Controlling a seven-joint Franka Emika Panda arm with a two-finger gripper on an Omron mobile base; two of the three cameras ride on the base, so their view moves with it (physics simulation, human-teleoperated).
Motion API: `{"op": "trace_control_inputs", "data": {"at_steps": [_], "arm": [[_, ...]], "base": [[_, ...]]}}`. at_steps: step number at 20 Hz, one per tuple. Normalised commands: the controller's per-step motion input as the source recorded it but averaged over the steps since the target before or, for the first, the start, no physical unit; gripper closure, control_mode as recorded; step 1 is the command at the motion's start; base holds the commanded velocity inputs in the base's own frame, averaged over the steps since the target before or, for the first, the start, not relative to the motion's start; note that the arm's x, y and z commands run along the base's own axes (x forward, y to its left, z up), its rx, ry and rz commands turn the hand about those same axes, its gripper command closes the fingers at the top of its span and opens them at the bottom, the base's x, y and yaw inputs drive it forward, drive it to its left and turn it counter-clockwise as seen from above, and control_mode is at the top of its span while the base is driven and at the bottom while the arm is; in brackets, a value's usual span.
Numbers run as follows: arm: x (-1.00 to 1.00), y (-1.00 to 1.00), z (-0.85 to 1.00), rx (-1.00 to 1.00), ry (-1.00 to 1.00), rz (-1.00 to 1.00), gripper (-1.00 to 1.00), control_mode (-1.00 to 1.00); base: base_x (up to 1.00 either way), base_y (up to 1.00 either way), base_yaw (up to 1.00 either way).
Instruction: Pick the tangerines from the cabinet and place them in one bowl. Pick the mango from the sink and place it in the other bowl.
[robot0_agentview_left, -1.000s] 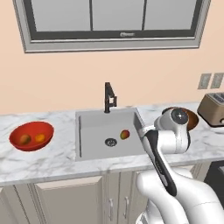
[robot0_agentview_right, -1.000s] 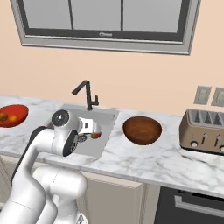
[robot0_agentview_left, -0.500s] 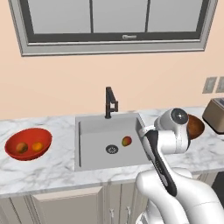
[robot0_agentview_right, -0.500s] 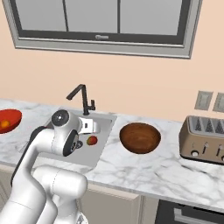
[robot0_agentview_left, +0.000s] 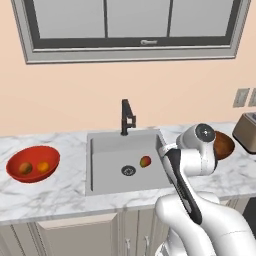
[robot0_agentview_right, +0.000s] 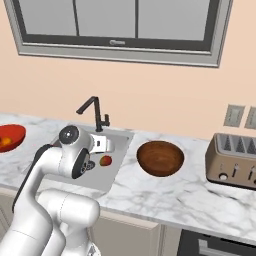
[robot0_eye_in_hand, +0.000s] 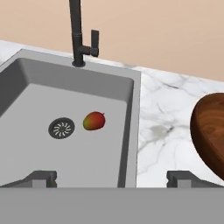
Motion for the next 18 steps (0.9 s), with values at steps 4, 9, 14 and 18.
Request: {"op": "trace_control_inputs", "data": {"at_steps": [4, 9, 14, 18], "arm": [[0.0, 0.0, 0.0, 0.0, 0.0, 0.0, -1.0, 1.0], [0.0, 0.0, 0.0, 0.0, 0.0, 0.0, -1.0, 1.0], [0.0, 0.0, 0.0, 0.0, 0.0, 0.0, -1.0, 1.0], [0.0, 0.0, 0.0, 0.0, 0.0, 0.0, -1.0, 1.0]], "base": [[0.35, -0.38, 0.01], [0.16, -0.28, -0.09], [0.11, -0.23, -0.27], [0.17, -0.23, -0.27]]}}
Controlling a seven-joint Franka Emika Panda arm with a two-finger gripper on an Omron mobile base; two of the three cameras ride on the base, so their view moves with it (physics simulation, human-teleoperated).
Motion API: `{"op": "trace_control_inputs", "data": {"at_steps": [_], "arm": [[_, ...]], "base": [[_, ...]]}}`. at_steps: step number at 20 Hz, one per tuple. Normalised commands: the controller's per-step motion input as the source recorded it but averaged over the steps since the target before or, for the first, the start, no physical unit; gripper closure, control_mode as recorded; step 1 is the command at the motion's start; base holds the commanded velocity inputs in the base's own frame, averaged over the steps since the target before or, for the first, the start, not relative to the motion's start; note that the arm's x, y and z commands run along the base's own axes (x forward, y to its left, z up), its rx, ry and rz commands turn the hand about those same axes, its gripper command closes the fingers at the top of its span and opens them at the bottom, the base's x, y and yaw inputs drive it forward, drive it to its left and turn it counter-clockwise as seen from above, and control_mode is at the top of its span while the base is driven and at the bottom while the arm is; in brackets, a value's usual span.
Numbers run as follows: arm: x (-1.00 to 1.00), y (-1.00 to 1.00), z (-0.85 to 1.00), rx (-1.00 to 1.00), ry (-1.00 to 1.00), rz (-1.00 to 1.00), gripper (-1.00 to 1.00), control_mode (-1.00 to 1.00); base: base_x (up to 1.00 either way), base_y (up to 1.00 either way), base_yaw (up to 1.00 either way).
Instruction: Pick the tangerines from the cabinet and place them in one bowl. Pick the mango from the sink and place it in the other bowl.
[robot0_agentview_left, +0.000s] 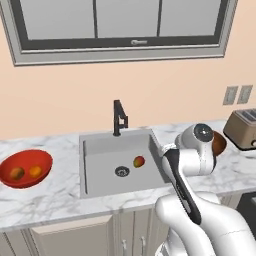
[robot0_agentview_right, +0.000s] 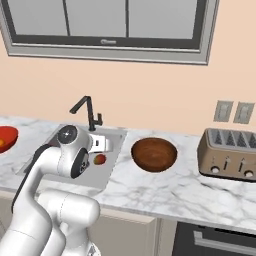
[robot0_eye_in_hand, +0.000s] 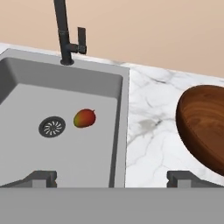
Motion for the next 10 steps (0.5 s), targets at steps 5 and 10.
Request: {"op": "trace_control_inputs", "data": {"at_steps": [5, 10], "arm": [[0.0, 0.0, 0.0, 0.0, 0.0, 0.0, -1.0, 1.0], [0.0, 0.0, 0.0, 0.0, 0.0, 0.0, -1.0, 1.0]], "base": [[0.24, -0.27, -0.2], [0.35, -0.22, -0.02]]}}
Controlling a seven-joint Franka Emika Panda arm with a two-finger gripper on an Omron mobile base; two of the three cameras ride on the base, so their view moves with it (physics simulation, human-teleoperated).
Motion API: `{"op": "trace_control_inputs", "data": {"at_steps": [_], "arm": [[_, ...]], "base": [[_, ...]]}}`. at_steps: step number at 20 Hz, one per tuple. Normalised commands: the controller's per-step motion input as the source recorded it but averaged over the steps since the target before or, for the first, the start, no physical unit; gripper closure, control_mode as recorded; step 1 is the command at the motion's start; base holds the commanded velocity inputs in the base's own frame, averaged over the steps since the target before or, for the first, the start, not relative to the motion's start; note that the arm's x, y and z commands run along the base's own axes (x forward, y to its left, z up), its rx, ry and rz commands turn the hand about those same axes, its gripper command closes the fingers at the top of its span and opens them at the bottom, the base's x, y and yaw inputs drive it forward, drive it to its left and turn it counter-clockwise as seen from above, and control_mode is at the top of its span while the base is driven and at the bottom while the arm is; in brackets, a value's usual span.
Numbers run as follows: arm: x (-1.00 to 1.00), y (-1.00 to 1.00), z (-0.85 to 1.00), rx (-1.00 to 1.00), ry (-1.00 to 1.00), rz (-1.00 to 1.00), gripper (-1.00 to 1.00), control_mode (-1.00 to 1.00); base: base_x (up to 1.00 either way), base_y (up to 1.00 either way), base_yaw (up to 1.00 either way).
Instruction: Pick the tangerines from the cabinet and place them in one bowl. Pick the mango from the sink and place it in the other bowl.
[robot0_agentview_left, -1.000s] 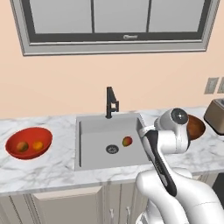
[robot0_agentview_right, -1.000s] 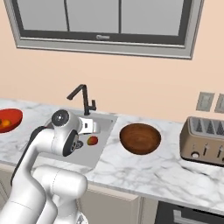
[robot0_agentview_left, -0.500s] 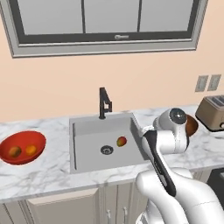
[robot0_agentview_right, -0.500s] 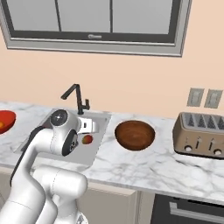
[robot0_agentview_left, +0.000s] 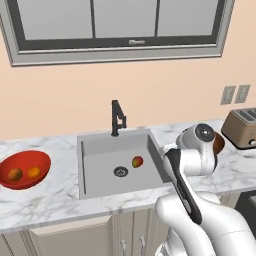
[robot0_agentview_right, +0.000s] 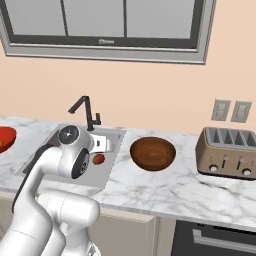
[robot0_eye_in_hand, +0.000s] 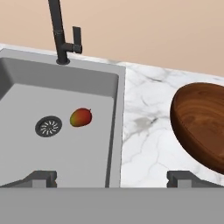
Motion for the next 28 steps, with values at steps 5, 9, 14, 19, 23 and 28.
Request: {"op": "trace_control_inputs", "data": {"at_steps": [5, 9, 14, 19, 23, 28], "arm": [[0.07, -0.04, 0.0, 0.01, 0.0, 0.01, -1.0, -1.0], [0.1, 0.04, 0.03, 0.0, 0.03, 0.0, -1.0, -1.0], [0.08, 0.13, 0.17, 0.0, 0.08, -0.02, -1.0, -1.0], [0.0, 0.26, 0.17, 0.04, 0.0, -0.16, -1.0, -1.0], [0.0, 0.27, 0.16, 0.11, 0.0, -0.2, -1.0, -1.0], [-0.02, 0.21, 0.07, 0.18, 0.0, -0.22, -1.0, -1.0]], "base": [[0.06, -0.04, 0.0], [0.0, 0.0, 0.0], [0.0, 0.0, 0.0], [0.0, 0.0, 0.0], [0.0, 0.0, 0.0], [0.0, 0.0, 0.0]]}}
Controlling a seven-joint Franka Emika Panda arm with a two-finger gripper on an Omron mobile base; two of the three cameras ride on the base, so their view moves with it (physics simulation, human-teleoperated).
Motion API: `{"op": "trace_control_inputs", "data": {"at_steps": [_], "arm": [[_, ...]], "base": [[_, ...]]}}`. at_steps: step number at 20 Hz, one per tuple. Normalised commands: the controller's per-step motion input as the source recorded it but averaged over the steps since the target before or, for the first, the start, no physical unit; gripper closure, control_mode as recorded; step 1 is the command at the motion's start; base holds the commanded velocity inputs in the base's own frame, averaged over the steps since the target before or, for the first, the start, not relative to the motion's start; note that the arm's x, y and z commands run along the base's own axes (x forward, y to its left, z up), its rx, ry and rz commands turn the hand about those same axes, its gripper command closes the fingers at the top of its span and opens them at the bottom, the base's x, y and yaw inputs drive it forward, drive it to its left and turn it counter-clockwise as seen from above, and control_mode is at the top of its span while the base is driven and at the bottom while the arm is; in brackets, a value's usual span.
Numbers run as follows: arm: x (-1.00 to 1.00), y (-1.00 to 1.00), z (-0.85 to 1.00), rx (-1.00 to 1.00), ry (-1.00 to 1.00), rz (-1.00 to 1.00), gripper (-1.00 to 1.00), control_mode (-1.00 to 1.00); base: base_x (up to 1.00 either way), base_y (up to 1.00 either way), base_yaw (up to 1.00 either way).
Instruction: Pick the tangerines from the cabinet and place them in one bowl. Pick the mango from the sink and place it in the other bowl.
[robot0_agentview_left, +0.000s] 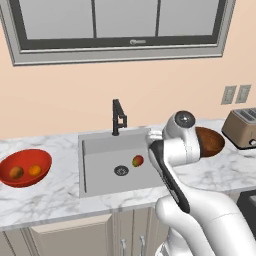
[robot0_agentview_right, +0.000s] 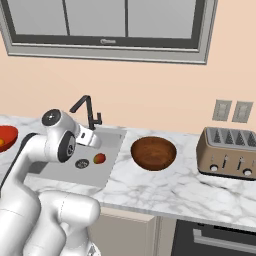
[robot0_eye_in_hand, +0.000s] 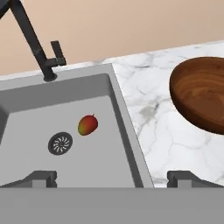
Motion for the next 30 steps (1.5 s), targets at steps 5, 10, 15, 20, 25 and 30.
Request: {"op": "trace_control_inputs", "data": {"at_steps": [5, 10, 15, 20, 25, 30], "arm": [[0.0, 0.05, 0.1, 0.22, -0.01, -0.22, -1.0, -1.0], [0.04, 0.01, 0.01, 0.12, -0.01, -0.17, -1.0, -1.0], [-0.01, -0.04, -0.06, 0.0, 0.03, 0.0, -1.0, -1.0], [0.0, 0.06, -0.12, 0.01, 0.18, 0.0, -1.0, -1.0], [0.01, 0.19, -0.16, 0.01, 0.15, -0.01, -1.0, -1.0], [0.03, 0.21, -0.26, 0.0, 0.07, -0.01, -1.0, -1.0]], "base": [[0.0, 0.0, 0.0], [0.0, 0.0, 0.0], [0.0, 0.0, 0.0], [0.0, 0.0, 0.0], [0.0, 0.0, 0.0], [0.0, 0.0, 0.0]]}}
